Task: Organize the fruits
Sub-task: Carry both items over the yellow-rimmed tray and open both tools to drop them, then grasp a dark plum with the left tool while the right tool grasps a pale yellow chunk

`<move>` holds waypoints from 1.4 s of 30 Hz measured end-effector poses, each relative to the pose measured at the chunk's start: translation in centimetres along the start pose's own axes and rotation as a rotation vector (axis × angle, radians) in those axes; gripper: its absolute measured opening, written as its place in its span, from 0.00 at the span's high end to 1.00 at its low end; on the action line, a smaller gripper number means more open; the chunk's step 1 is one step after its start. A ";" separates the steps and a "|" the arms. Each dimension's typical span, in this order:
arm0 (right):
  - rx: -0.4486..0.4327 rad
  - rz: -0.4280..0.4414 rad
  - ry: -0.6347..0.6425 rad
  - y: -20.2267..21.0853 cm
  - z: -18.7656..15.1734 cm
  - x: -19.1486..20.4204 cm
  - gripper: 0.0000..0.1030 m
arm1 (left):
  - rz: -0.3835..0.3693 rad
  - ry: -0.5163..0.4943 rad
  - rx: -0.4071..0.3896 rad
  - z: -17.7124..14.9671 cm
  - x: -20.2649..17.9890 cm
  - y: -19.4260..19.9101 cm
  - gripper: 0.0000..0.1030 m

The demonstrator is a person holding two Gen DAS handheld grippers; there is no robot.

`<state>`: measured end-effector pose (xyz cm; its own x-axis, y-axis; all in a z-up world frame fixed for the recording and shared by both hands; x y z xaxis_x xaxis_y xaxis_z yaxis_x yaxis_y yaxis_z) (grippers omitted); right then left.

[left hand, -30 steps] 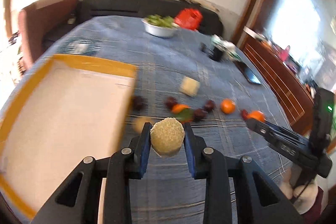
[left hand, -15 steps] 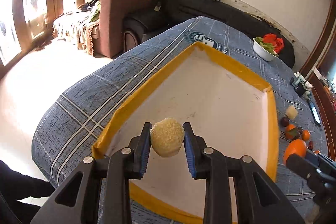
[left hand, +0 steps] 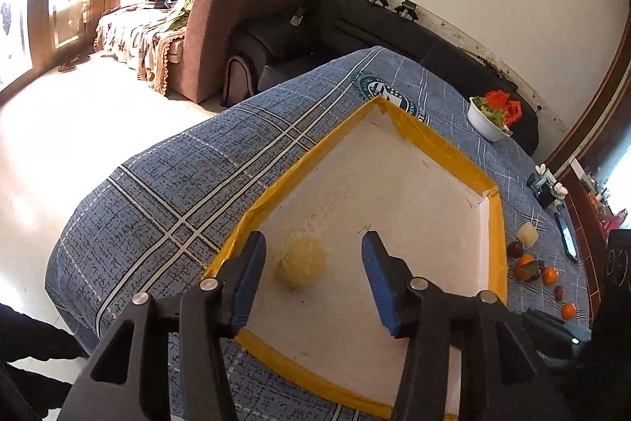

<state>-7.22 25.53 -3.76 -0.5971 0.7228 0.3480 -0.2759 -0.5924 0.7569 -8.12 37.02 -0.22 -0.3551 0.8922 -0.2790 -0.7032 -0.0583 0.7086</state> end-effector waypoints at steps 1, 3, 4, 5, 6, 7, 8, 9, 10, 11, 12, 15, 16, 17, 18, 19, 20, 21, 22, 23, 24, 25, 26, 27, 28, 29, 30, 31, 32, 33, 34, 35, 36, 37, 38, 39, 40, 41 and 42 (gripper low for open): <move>-0.037 0.011 -0.028 1.6 0.4 -0.8 0.55 | -0.008 0.004 -0.009 0.2 0.0 0.3 0.51; -0.104 -0.014 -0.076 3.8 1.3 -2.2 0.53 | -0.023 0.014 -0.036 0.6 0.0 1.2 0.48; -0.134 -0.054 -0.105 4.9 1.6 -3.8 0.53 | -0.029 0.016 -0.043 0.7 0.1 1.4 0.47; -0.154 -0.115 -0.126 5.7 1.7 -5.5 0.53 | -0.039 0.018 -0.049 0.8 0.4 1.7 0.47; -0.159 -0.168 -0.140 6.1 1.7 -7.1 0.53 | -0.049 0.021 -0.052 0.8 0.2 1.8 0.47; -0.146 -0.192 -0.161 5.9 1.5 -8.3 0.52 | -0.059 0.020 -0.053 0.7 -0.2 1.8 0.47; -0.133 -0.197 -0.185 5.6 1.4 -9.2 0.52 | -0.064 0.015 -0.053 0.6 -0.4 1.9 0.47; -0.122 -0.202 -0.209 5.1 1.2 -9.9 0.52 | -0.068 0.012 -0.051 0.7 -0.5 1.8 0.47; -0.112 -0.208 -0.223 4.8 0.9 -10.4 0.52 | -0.072 0.009 -0.049 0.6 -0.7 1.7 0.47; -0.105 -0.209 -0.228 4.2 0.9 -10.6 0.52 | -0.072 0.008 -0.049 0.6 -0.8 1.8 0.47; -0.094 -0.205 -0.231 3.5 1.1 -10.3 0.52 | -0.070 0.009 -0.050 0.5 -0.8 1.9 0.47; -0.058 -0.179 -0.232 1.5 1.3 -9.6 0.57 | -0.062 0.015 -0.056 0.5 -0.4 2.2 0.47; -0.063 -0.203 -0.210 1.2 1.8 -9.4 0.57 | -0.060 0.016 -0.056 0.5 -0.4 2.2 0.47; -0.061 -0.203 -0.201 1.0 1.9 -9.1 0.57 | -0.061 0.018 -0.054 0.4 -0.5 2.2 0.47; -0.059 -0.188 -0.198 0.7 2.2 -8.8 0.57 | -0.062 0.018 -0.052 0.3 -0.5 2.2 0.47; -0.055 -0.178 -0.198 0.6 2.4 -8.7 0.57 | -0.063 0.014 -0.049 0.2 -0.7 2.1 0.47; -0.052 -0.169 -0.196 0.6 2.5 -8.7 0.57 | -0.066 0.009 -0.047 0.2 -0.9 2.1 0.47; -0.052 -0.159 -0.197 0.8 2.4 -8.6 0.57 | -0.071 0.005 -0.046 0.1 -1.1 2.1 0.47; -0.066 -0.140 -0.202 1.2 2.6 -8.6 0.57 | -0.074 0.003 -0.045 0.1 -1.3 2.1 0.46; -0.095 -0.139 -0.207 2.1 2.8 -9.0 0.57 | -0.075 0.001 -0.046 0.2 -1.4 2.1 0.46; -0.126 -0.159 -0.208 3.4 2.9 -9.4 0.57 | -0.079 -0.001 -0.047 0.2 -1.5 2.2 0.46; -0.155 -0.194 -0.205 4.6 3.0 -10.4 0.57 | -0.083 -0.002 -0.050 0.2 -1.7 2.3 0.46; -0.172 -0.234 -0.201 5.7 2.9 -11.4 0.57 | -0.088 -0.004 -0.053 0.2 -1.8 2.3 0.44; -0.178 -0.260 -0.201 6.4 2.6 -12.1 0.57 | -0.092 -0.004 -0.054 0.3 -2.0 2.4 0.44; -0.179 -0.280 -0.205 7.0 2.2 -13.1 0.57 | -0.099 -0.005 -0.052 0.2 -2.3 2.3 0.43; -0.174 -0.293 -0.217 7.3 1.7 -14.0 0.57 | -0.105 -0.007 -0.050 0.1 -2.6 2.3 0.43; -0.168 -0.300 -0.230 7.4 1.4 -14.7 0.57 | -0.110 -0.013 -0.046 0.0 -3.0 2.2 0.43; -0.162 -0.300 -0.241 7.2 0.9 -15.3 0.57 | -0.113 -0.022 -0.043 -0.2 -3.4 2.2 0.43; -0.159 -0.297 -0.242 6.9 0.7 -15.5 0.57 | -0.116 -0.035 -0.040 -0.4 -3.9 2.3 0.43; -0.155 -0.296 -0.240 6.5 0.5 -15.8 0.57 | -0.118 -0.047 -0.039 -0.5 -4.4 2.3 0.43; -0.149 -0.298 -0.237 5.9 0.5 -15.8 0.57 | -0.123 -0.063 -0.038 -0.6 -5.0 2.5 0.43; -0.144 -0.297 -0.235 5.4 0.6 -15.9 0.57 | -0.128 -0.078 -0.040 -0.7 -5.6 2.6 0.43; -0.141 -0.295 -0.235 5.1 0.7 -15.7 0.57 | -0.134 -0.094 -0.043 -0.8 -6.3 2.9 0.43; -0.139 -0.296 -0.234 4.6 0.8 -15.9 0.57 | -0.138 -0.107 -0.046 -0.8 -6.8 3.0 0.43; -0.138 -0.300 -0.233 4.1 0.9 -16.0 0.57 | -0.142 -0.123 -0.049 -0.9 -7.4 3.2 0.43; -0.136 -0.296 -0.232 3.6 1.0 -16.2 0.57 | -0.145 -0.136 -0.050 -0.9 -7.9 3.3 0.43; -0.127 -0.279 -0.236 3.0 0.9 -16.3 0.58 | -0.149 -0.158 -0.051 -1.0 -8.6 3.4 0.43; -0.134 -0.272 -0.232 2.9 0.9 -16.3 0.64 | -0.153 -0.174 -0.050 -1.1 -9.3 3.4 0.42; -0.137 -0.267 -0.224 2.9 0.9 -16.2 0.67 | -0.159 -0.192 -0.048 -1.2 -10.1 3.5 0.42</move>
<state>2.26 12.42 -6.67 -0.3149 0.9093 0.2722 -0.5068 -0.4035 0.7618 -7.74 27.28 4.24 -0.1177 0.9603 -0.2528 -0.7709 0.0722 0.6329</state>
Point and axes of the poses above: each gripper's, at about its wrist camera, not at the fingertips, and y roughly against the way its jaws point, x to its left, z to its top, the point moved 10 cm from there along -y, roughly the way its jaws point, and after that the axes turned 3 degrees about z, right-handed, at the moved point
